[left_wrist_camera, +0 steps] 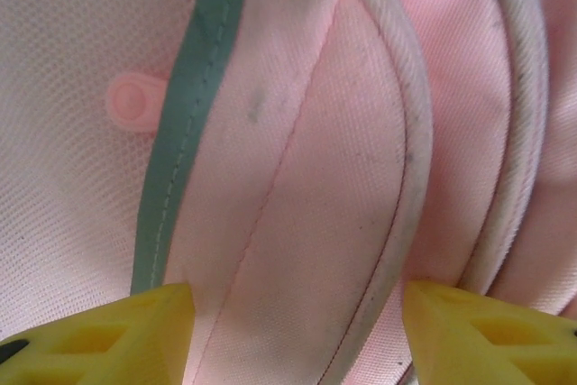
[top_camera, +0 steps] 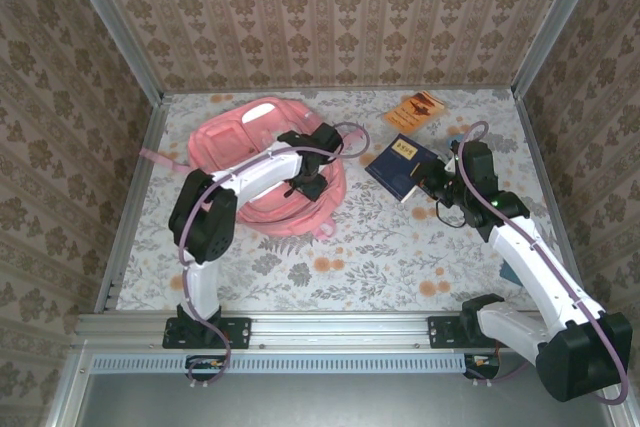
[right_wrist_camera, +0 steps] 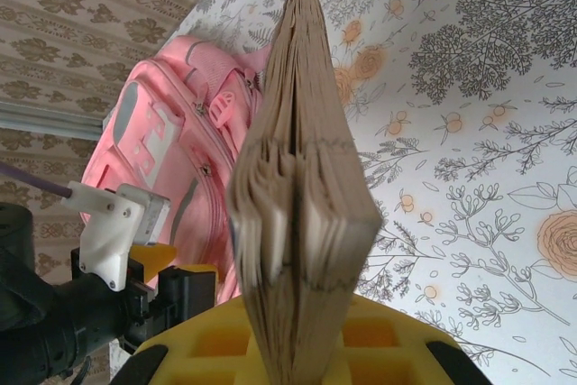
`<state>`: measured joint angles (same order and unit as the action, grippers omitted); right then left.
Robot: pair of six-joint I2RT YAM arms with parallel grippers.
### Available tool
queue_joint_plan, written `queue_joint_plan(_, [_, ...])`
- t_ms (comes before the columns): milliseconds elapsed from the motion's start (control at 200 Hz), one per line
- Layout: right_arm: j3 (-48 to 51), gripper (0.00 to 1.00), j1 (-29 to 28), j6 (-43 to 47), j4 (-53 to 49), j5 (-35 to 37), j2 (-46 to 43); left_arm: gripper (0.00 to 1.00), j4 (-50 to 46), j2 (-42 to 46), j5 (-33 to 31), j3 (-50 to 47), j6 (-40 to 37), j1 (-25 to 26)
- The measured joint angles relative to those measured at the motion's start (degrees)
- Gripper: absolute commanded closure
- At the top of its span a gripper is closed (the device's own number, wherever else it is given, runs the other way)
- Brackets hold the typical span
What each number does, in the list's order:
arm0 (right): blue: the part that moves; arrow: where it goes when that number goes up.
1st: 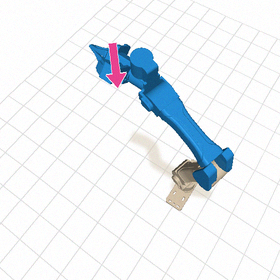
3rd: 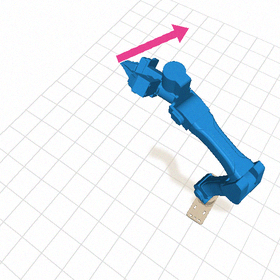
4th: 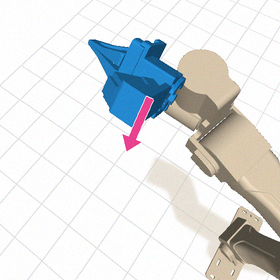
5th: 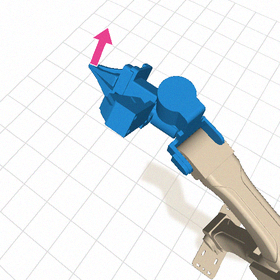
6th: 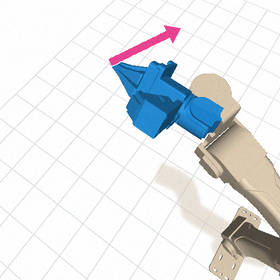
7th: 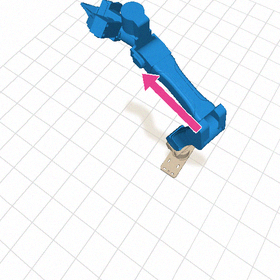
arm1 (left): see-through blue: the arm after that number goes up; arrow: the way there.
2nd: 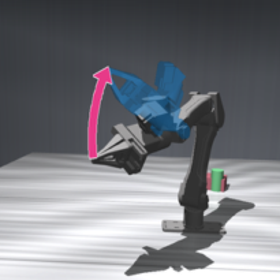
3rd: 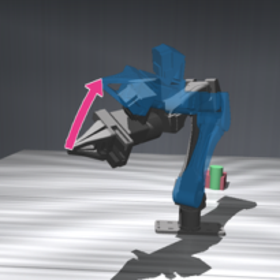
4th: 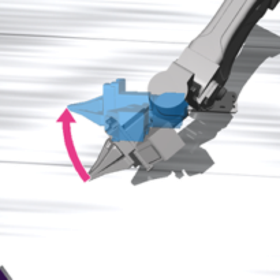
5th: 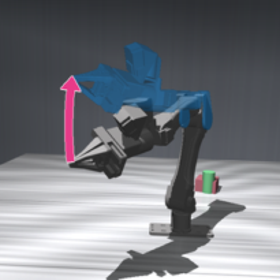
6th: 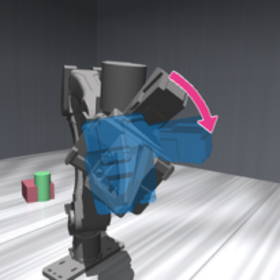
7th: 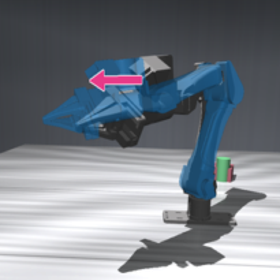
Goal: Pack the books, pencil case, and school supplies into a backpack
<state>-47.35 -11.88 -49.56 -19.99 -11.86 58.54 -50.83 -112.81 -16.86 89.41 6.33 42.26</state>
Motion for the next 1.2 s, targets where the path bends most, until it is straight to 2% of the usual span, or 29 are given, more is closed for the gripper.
queue_joint_plan(95, [0.2, 0.98, 0.0, 0.0, 0.0, -0.1, 0.0, 0.41, -0.8, -0.7, -1.8, 0.2, -0.1, 0.2])
queue_joint_plan(285, [0.3, 0.97, 0.0, -0.1, 0.0, -0.2, 0.0, 0.53, -2.1, -1.8, -5.1, 0.3, -0.3, 0.5])
queue_joint_plan(590, [0.3, 0.97, 0.0, -0.1, -0.1, -0.1, -0.2, 0.83, -2.8, -1.4, -10.1, 2.1, -1.0, 3.1])
queue_joint_plan(710, [0.3, 0.97, 0.0, 0.0, -1.0, -0.1, -1.4, 0.91, -2.1, 1.0, -12.1, 2.1, -1.7, 3.8])
queue_joint_plan(805, [0.6, 0.97, 0.0, 0.0, -1.8, -0.1, -2.7, 0.95, -0.1, 4.9, -13.6, 1.8, -2.4, 4.2])
queue_joint_plan(990, [1.3, 0.97, 0.0, 0.0, -2.5, -1.1, -4.6, 0.97, 5.5, 15.9, -15.1, -0.8, -4.5, 4.4])
queue_joint_plan(1200, [3.7, 0.96, -0.6, -1.7, 0.5, -9.7, -6.4, 0.98, 10.8, 23.0, -14.4, -4.2, -6.6, 4.7])
